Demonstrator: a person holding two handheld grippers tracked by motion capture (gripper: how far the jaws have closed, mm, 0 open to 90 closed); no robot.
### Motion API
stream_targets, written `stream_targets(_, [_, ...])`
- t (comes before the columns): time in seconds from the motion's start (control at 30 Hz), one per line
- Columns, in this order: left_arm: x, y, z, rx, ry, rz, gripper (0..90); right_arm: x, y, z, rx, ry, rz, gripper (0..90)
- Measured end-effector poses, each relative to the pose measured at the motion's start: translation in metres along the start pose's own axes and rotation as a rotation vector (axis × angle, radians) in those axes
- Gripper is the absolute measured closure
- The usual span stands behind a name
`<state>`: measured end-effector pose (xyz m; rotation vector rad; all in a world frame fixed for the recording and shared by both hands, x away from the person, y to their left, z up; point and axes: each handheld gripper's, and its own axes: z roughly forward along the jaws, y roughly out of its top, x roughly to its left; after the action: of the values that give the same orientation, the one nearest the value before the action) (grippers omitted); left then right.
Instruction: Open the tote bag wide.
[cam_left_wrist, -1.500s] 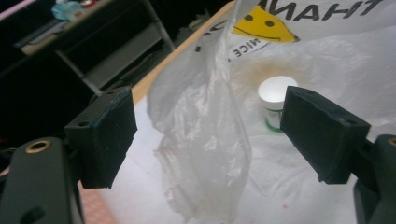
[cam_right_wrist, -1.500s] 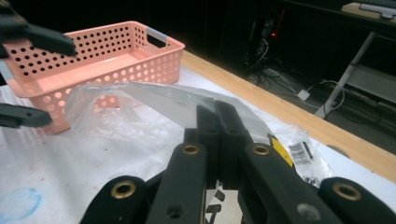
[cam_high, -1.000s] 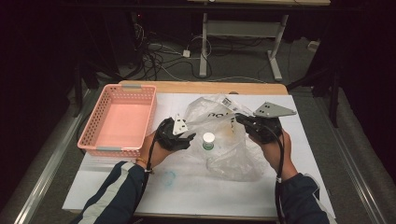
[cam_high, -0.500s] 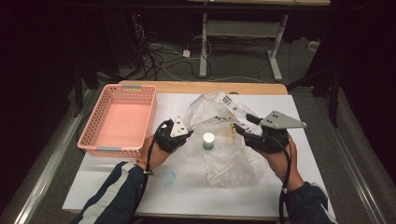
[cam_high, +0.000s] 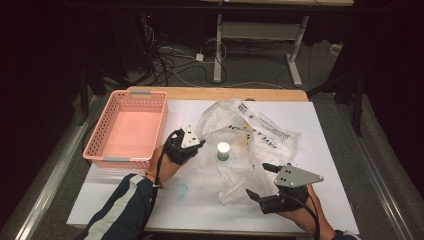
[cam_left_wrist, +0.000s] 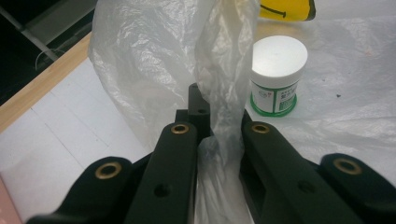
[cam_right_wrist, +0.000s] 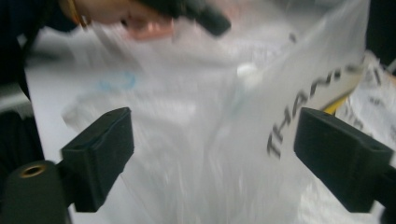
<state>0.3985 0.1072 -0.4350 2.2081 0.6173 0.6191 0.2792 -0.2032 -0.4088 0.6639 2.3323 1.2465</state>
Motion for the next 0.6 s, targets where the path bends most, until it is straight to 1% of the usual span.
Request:
stream_targets(0.03, [0.000,0.000,0.000,0.000,0.000,-0.001,84.9,-0.001,-0.007,0.006,0.056,-0.029,-0.012,13.0])
stream_targets(0.07, [0.000,0.000,0.000,0.002,0.003,0.003,84.9,-0.001,-0.007,0.006,0.056,-0.029,-0.012,13.0])
stream_targets(0.1, [0.000,0.000,0.000,-0.002,0.002,-0.001,84.9,-0.002,-0.010,0.009,0.072,-0.033,-0.014,13.8])
stream_targets(0.13, [0.000,-0.001,0.000,0.000,0.001,0.003,84.9,-0.004,-0.013,0.012,0.083,-0.025,-0.009,14.2])
stream_targets(0.17, [0.000,-0.001,0.000,-0.001,0.004,0.004,84.9,-0.005,-0.016,0.015,0.094,-0.026,-0.013,17.9])
stream_targets(0.2, [0.000,-0.001,0.000,-0.002,0.004,0.003,84.9,-0.006,-0.018,0.019,0.111,-0.043,-0.017,21.6])
stream_targets(0.23, [0.000,-0.001,0.001,-0.003,0.003,0.002,84.9,-0.008,-0.020,0.022,0.126,-0.041,-0.019,26.3])
stream_targets(0.27, [0.000,-0.001,0.001,-0.004,0.003,-0.001,84.9,-0.009,-0.022,0.024,0.139,-0.040,-0.033,34.9])
stream_targets(0.3, [0.000,-0.002,0.001,-0.003,0.003,0.000,84.9,-0.010,-0.024,0.026,0.156,-0.057,-0.028,42.2])
stream_targets(0.33, [0.001,-0.002,0.001,-0.004,0.003,-0.001,84.9,-0.013,-0.026,0.028,0.166,-0.055,-0.027,48.5])
stream_targets(0.37, [0.001,-0.002,0.001,-0.001,0.002,0.000,84.9,-0.015,-0.027,0.030,0.169,-0.042,-0.019,55.1])
stream_targets(0.4, [0.001,-0.002,0.001,0.001,0.002,-0.001,84.9,-0.016,-0.027,0.030,0.180,-0.055,-0.011,59.8])
stream_targets(0.43, [0.001,-0.002,0.002,0.001,0.002,-0.003,84.9,-0.019,-0.027,0.030,0.187,-0.067,-0.014,70.7])
stream_targets(0.47, [0.001,-0.002,0.002,0.002,0.001,-0.002,84.9,-0.019,-0.027,0.030,0.187,-0.067,-0.014,70.7])
stream_targets(0.53, [0.000,-0.002,0.002,-0.003,-0.001,-0.002,84.9,-0.022,-0.026,0.029,0.175,-0.081,-0.015,78.4])
stream_targets(0.6, [0.000,-0.002,0.002,-0.004,0.001,0.000,84.9,-0.024,-0.026,0.027,0.165,-0.092,-0.001,84.3])
